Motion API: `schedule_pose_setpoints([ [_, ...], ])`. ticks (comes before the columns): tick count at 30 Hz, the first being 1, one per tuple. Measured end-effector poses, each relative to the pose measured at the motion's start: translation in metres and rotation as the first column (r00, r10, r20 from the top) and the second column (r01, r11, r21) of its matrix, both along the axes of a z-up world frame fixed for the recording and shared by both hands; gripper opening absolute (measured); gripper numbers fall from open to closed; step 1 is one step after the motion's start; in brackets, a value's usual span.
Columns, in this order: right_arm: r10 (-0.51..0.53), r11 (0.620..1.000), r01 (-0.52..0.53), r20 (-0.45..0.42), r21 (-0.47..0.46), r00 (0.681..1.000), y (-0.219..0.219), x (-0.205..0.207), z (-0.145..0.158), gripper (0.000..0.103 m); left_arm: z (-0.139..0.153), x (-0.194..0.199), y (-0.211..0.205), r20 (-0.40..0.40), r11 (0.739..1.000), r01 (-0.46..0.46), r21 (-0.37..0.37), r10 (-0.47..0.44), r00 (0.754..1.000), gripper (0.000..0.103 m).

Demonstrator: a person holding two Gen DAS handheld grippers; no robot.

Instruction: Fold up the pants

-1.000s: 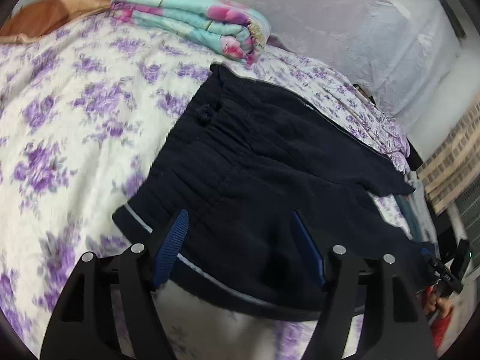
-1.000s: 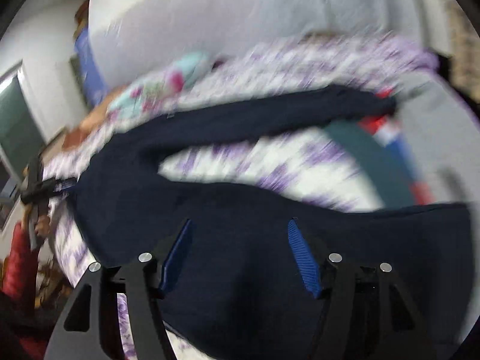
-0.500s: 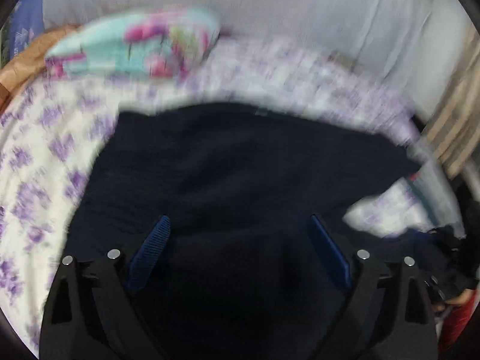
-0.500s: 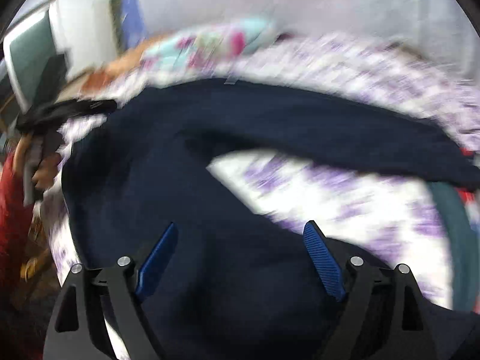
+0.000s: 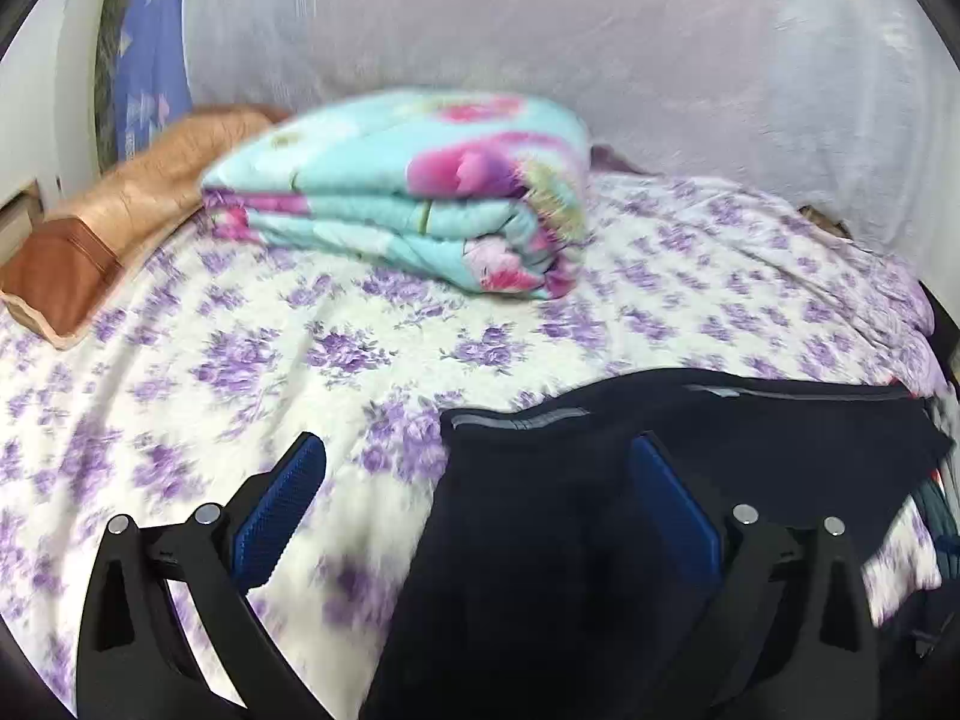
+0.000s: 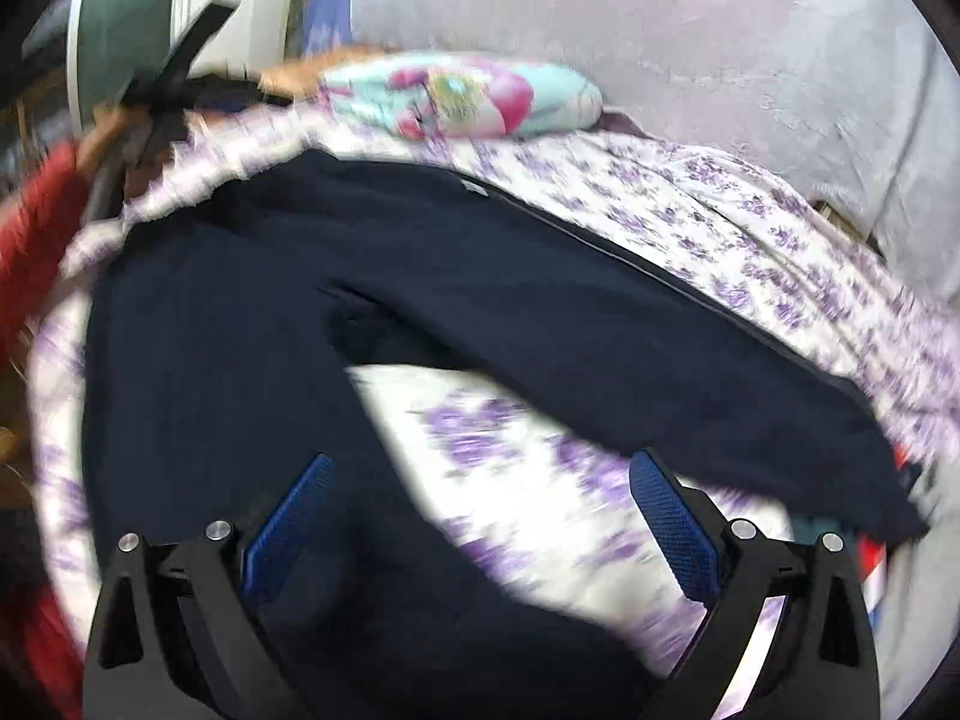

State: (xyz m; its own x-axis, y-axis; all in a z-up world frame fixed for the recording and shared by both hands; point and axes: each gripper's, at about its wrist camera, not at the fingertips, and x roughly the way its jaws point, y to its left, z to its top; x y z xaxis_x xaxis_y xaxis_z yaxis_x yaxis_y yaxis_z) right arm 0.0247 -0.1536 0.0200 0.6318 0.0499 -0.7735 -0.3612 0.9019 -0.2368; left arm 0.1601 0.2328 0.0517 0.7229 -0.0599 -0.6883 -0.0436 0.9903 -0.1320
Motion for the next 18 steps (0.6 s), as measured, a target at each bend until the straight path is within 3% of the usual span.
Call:
schedule_pose_setpoints([
  [5, -0.005, 0.999, 0.005, 0.007, 0.034, 1.0, -0.015, 0.062, 0.02, 0.1, -0.061, 0.05, -0.007, -0.159, 0.995, 0.07, -0.072, -0.081, 0.984, 0.095],
  [6, 0.005, 0.999, -0.005, 0.014, 0.041, 1.0, -0.016, 0.074, 0.023, 0.1, -0.073, 0.055, 0.0, -0.205, 0.986, 0.082, -0.143, -0.111, 0.973, 0.091],
  [9, 0.034, 0.998, -0.034, 0.01, 0.058, 0.999, -0.022, 0.137, 0.021, 0.1, -0.074, 0.051, 0.029, -0.13, 0.934, 0.083, -0.348, -0.136, 0.982, 0.09],
  [11, 0.054, 0.997, -0.053, -0.007, 0.057, 0.999, -0.028, 0.178, 0.014, 0.099, -0.078, 0.051, 0.04, -0.125, 0.907, 0.075, -0.414, -0.138, 0.982, 0.089],
  [15, 0.103, 0.994, -0.101, -0.059, 0.033, 0.993, -0.033, 0.236, -0.009, 0.082, -0.076, 0.051, 0.034, -0.119, 0.928, 0.089, -0.361, -0.14, 0.983, 0.074],
  [18, 0.14, 0.99, -0.137, -0.129, 0.027, 0.982, -0.033, 0.26, -0.036, 0.08, -0.074, 0.055, 0.027, -0.117, 0.938, 0.104, -0.331, -0.15, 0.982, 0.064],
])
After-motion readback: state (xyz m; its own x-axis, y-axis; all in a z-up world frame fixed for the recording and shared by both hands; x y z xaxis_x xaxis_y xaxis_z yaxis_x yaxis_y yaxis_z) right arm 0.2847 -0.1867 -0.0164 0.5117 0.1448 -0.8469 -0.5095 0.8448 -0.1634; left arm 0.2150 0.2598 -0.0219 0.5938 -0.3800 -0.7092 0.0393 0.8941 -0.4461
